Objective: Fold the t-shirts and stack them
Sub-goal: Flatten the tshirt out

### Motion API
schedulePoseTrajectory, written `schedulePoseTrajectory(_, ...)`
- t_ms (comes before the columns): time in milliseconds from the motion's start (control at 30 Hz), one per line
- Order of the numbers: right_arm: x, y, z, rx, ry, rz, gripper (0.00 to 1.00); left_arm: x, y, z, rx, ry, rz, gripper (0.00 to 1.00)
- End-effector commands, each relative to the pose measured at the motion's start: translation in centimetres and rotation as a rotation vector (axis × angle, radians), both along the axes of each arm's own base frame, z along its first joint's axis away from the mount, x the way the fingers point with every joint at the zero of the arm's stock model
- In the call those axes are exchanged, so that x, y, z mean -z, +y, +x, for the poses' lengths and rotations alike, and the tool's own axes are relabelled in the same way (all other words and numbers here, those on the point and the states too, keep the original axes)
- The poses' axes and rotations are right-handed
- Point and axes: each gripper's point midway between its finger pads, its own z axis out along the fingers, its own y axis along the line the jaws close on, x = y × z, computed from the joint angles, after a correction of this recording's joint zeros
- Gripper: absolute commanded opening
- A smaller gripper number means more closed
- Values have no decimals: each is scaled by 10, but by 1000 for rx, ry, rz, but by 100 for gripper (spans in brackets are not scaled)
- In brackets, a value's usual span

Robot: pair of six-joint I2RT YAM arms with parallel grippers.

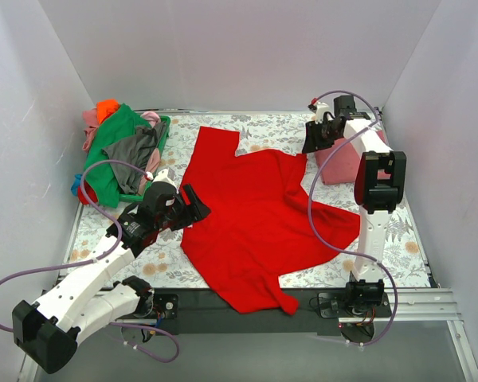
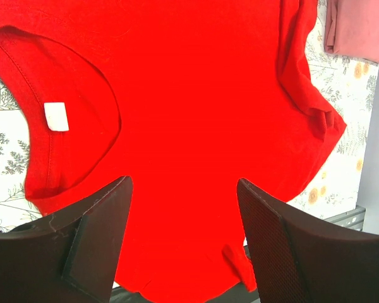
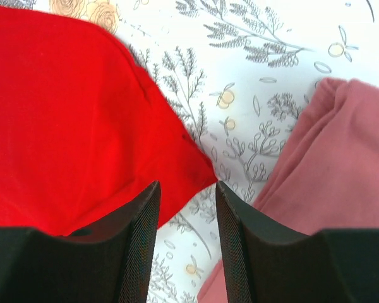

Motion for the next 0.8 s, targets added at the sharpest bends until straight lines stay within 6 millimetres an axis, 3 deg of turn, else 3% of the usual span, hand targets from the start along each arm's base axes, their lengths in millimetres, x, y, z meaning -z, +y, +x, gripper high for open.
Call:
schedulePoseTrajectory(0,-5,3,14,-12,-24,-4,48,-13,1,6,-16,-35,-3,66)
schedulePoseTrajectory(233,14,1,16,-5,13,-15,47,-12,1,7,-18,-32,-1,66)
schedulePoseTrajectory(433,21,1,16,-8,25,-13,45,-12,-1,8,-14,-30,1,66)
schedulePoseTrajectory(533,21,3,15,-14,28,-2,40,-12,-1,8,-12,-29,1,66)
schedulePoseTrajectory(700,4,8,14,-31,3,25,5,-13,-1,9,-13,-32,2,66)
schedulePoseTrajectory(767,-4,8,14,-32,-11,28,1,-13,-1,9,-10,-32,3,66)
